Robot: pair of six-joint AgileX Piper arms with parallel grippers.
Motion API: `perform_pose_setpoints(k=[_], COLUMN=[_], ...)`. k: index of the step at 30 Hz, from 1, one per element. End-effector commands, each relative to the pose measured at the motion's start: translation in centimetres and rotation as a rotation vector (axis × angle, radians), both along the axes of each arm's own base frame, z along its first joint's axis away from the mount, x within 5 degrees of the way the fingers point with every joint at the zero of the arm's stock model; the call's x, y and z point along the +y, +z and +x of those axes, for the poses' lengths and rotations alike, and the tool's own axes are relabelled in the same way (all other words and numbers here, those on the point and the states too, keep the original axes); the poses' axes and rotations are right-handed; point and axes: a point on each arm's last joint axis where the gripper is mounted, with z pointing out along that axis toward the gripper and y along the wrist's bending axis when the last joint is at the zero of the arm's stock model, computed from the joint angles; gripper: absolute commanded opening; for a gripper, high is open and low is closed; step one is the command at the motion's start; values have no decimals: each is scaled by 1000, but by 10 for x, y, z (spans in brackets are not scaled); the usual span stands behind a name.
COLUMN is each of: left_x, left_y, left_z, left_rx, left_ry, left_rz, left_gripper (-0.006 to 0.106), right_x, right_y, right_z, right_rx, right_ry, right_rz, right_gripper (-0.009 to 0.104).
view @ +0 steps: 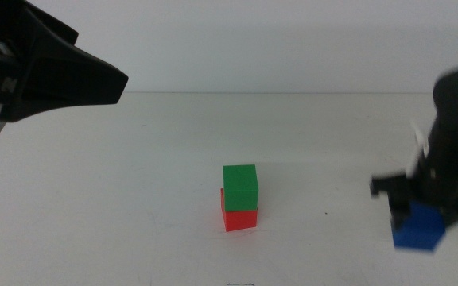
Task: Stack red cubes first, then green, then blue cubes in a specific spot.
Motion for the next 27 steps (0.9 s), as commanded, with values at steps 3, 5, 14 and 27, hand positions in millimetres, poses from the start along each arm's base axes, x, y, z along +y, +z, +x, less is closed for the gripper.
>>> perform_pose_setpoints(k=[3, 5, 14, 27], left_x=[-2, -2, -2, -3], left_y=[10, 10, 9, 9], left_z=[-8, -8, -7, -7], left_rx=[-16, -16, -15, -13], left_ry=[-22, -22, -22, -22], left_rz=[-50, -50, -50, -50], left_gripper=[91, 91, 91, 91], right_x=[40, 60, 157, 192], right_y=[98, 111, 138, 116], right_z=[1, 10, 28, 32], right_rx=[-219, -267, -390, -371], right_ry=[115, 175, 377, 384], right_rz=[44, 62, 183, 168], right_gripper=[-1, -1, -1, -1])
